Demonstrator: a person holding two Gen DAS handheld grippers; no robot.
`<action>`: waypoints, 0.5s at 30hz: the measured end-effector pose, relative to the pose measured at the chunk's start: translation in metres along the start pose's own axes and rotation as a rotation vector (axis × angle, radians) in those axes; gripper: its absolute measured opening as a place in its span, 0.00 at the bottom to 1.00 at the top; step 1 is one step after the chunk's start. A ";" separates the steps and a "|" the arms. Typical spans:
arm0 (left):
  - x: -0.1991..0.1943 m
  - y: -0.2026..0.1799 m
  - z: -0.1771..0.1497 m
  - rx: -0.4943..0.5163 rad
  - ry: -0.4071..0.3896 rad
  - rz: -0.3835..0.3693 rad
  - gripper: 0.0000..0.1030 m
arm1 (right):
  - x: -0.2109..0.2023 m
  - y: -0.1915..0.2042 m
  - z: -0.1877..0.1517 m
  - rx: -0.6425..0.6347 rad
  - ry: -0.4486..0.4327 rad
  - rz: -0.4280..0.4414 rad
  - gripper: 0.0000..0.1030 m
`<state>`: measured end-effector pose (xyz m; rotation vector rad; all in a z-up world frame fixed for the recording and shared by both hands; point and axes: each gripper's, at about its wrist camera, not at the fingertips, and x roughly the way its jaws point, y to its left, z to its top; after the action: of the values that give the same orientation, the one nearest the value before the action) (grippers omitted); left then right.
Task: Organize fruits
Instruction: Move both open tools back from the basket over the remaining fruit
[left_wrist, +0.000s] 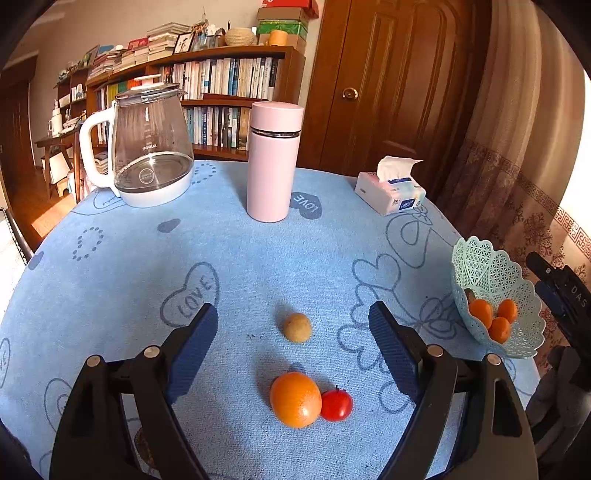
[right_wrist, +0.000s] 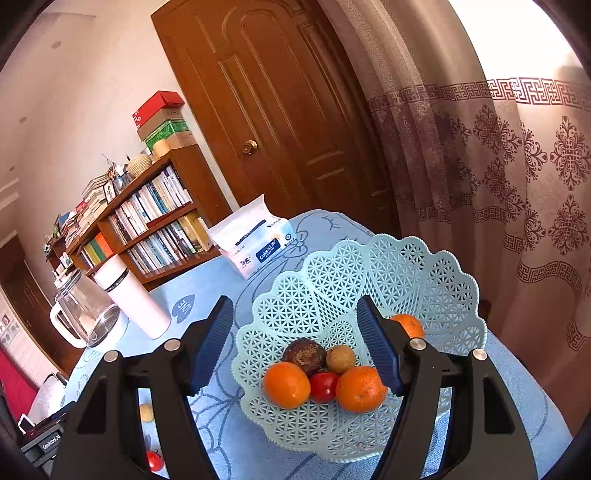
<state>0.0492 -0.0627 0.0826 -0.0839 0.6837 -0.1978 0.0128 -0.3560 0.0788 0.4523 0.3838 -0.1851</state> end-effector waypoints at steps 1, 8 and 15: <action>0.001 0.002 -0.002 -0.001 0.004 0.004 0.81 | 0.000 0.003 -0.001 -0.013 0.000 0.004 0.69; 0.007 0.007 -0.018 0.025 0.015 0.047 0.81 | -0.003 0.026 -0.012 -0.104 -0.006 0.025 0.74; 0.012 0.015 -0.032 0.033 0.043 0.057 0.81 | 0.001 0.049 -0.027 -0.187 0.027 0.059 0.74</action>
<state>0.0404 -0.0514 0.0484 -0.0288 0.7248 -0.1563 0.0178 -0.3009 0.0751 0.2814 0.4099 -0.0847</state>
